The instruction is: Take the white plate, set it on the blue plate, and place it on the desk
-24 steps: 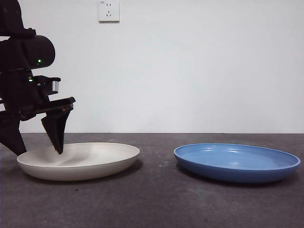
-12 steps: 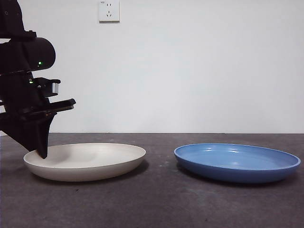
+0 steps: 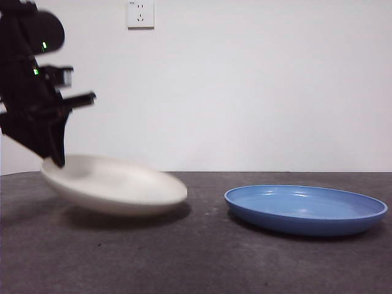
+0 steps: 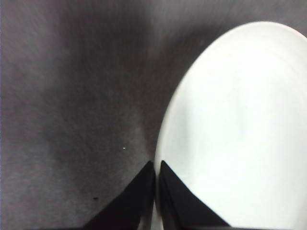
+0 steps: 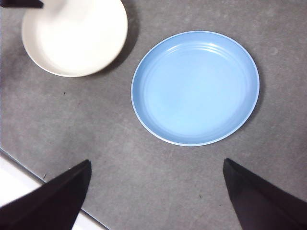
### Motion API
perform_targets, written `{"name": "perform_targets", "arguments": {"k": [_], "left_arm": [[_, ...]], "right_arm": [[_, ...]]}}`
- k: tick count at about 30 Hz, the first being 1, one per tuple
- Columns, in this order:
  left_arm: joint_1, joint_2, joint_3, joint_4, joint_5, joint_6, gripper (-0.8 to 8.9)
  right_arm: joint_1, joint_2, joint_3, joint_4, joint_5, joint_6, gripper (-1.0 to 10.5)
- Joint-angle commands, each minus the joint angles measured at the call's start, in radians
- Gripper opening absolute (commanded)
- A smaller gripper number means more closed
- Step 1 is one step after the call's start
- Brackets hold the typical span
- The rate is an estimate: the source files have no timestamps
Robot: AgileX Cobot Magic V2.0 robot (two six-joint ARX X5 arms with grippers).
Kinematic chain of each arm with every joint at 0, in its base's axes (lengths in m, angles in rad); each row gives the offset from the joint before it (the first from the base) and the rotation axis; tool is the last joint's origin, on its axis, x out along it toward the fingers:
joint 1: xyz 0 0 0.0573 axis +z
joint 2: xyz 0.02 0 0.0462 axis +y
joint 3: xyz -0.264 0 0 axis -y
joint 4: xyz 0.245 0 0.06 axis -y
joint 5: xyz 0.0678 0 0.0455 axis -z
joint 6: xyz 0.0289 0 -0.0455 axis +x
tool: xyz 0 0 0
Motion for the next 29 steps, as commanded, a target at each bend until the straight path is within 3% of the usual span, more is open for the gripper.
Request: {"name": "perform_targets", "arguments": {"k": [1, 6, 15, 20, 29], "left_arm": [[-0.003, -0.051, 0.021, 0.003, 0.021, -0.026, 0.08], [-0.026, -0.138, 0.021, 0.006, 0.137, -0.087, 0.08], [-0.180, -0.145, 0.021, 0.105, 0.140, -0.173, 0.09], [-0.266, -0.075, 0.058, 0.157, 0.134, -0.222, 0.09], [-0.377, 0.154, 0.283, 0.124, 0.115, -0.239, 0.09]], "right_arm": [[0.005, 0.005, 0.018, 0.007, 0.001, 0.000, 4.4], [0.005, 0.005, 0.018, 0.007, 0.001, 0.000, 4.4], [0.005, 0.005, 0.018, 0.007, 0.001, 0.002, 4.4], [0.005, 0.005, 0.018, 0.007, 0.001, 0.016, 4.4], [0.005, -0.017, 0.018, 0.008, 0.001, 0.027, 4.4]]}}
